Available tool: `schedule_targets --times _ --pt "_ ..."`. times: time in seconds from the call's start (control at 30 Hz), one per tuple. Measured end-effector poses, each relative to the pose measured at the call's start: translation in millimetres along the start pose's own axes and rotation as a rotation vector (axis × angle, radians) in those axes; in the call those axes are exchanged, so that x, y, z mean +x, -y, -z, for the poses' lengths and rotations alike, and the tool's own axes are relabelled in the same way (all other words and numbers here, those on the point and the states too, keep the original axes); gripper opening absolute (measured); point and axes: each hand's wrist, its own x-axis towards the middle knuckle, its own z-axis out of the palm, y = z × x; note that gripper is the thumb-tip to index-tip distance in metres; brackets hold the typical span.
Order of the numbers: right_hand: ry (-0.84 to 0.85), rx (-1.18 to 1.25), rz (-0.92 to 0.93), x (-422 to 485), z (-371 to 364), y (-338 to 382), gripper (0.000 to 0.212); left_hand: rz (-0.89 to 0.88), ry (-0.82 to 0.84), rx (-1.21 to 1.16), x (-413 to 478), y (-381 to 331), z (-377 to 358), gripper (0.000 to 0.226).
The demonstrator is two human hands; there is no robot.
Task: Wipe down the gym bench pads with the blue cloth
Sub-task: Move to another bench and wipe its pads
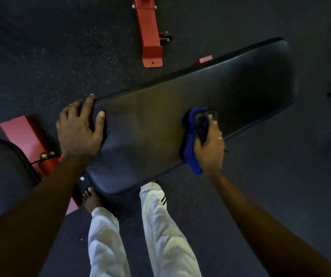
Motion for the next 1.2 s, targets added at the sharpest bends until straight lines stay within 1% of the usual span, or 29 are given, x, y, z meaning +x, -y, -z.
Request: schedule_targets --times 0.07,0.13,0.2,0.27,0.37,0.47,0.53,0.67,0.7,0.73,0.77,0.83,0.9,0.93,0.97,1.0,1.1,1.17,1.2 --pt "-0.141 0.068 -0.208 25 5 -15 0.070 0.001 -0.015 0.011 0 1 -2 0.060" --pt "-0.223 0.099 -0.317 29 3 -13 0.072 -0.011 -0.034 0.018 0 1 -4 0.059" --pt "-0.247 0.096 -0.319 11 -7 4 0.071 -0.018 -0.046 0.025 0 2 -5 0.059" --pt "-0.213 0.101 -0.242 -26 -19 24 0.068 -0.011 -0.036 0.035 1 2 -5 0.060" --pt "-0.019 0.133 -0.072 -74 -27 34 0.073 0.004 -0.034 0.058 1 2 -6 0.061" --pt "0.069 0.094 0.047 -66 -20 16 0.076 -0.008 -0.044 0.092 3 3 -8 0.063" --pt "0.028 0.089 0.015 -47 -15 7 0.074 -0.002 -0.042 0.107 3 3 -10 0.063" --pt "-0.157 0.191 -0.230 -30 -22 16 0.070 -0.013 -0.060 0.115 2 0 -9 0.058" --pt "-0.166 0.205 -0.268 -34 -25 26 0.070 -0.015 -0.064 0.120 1 1 -8 0.057" --pt "-0.158 0.196 -0.268 -42 -28 37 0.072 -0.016 -0.063 0.123 1 1 -7 0.057" --pt "-0.122 0.165 -0.213 -53 -30 49 0.076 -0.016 -0.060 0.124 1 0 -7 0.057" --pt "0.040 0.057 0.016 -77 -36 70 0.086 -0.019 -0.042 0.125 3 -2 -5 0.056" --pt "0.184 -0.030 0.210 -88 -41 77 0.088 -0.018 -0.029 0.128 2 -2 -4 0.056" --pt "0.200 -0.039 0.257 -81 -40 75 0.087 -0.017 -0.025 0.125 1 -1 -3 0.057" --pt "0.182 -0.031 0.267 -71 -39 72 0.085 -0.016 -0.019 0.122 1 -1 -2 0.057" --pt "0.135 -0.016 0.235 -59 -38 70 0.081 -0.013 -0.010 0.117 1 -1 -1 0.057" --pt "-0.075 0.066 -0.006 -22 -38 79 0.071 -0.020 0.023 0.090 -1 1 2 0.058" --pt "-0.127 0.044 -0.119 -14 -46 103 0.070 -0.058 0.055 0.064 -4 6 6 0.060" --pt "-0.112 0.013 -0.104 -17 -50 117 0.071 -0.081 0.082 0.060 -6 10 8 0.062"
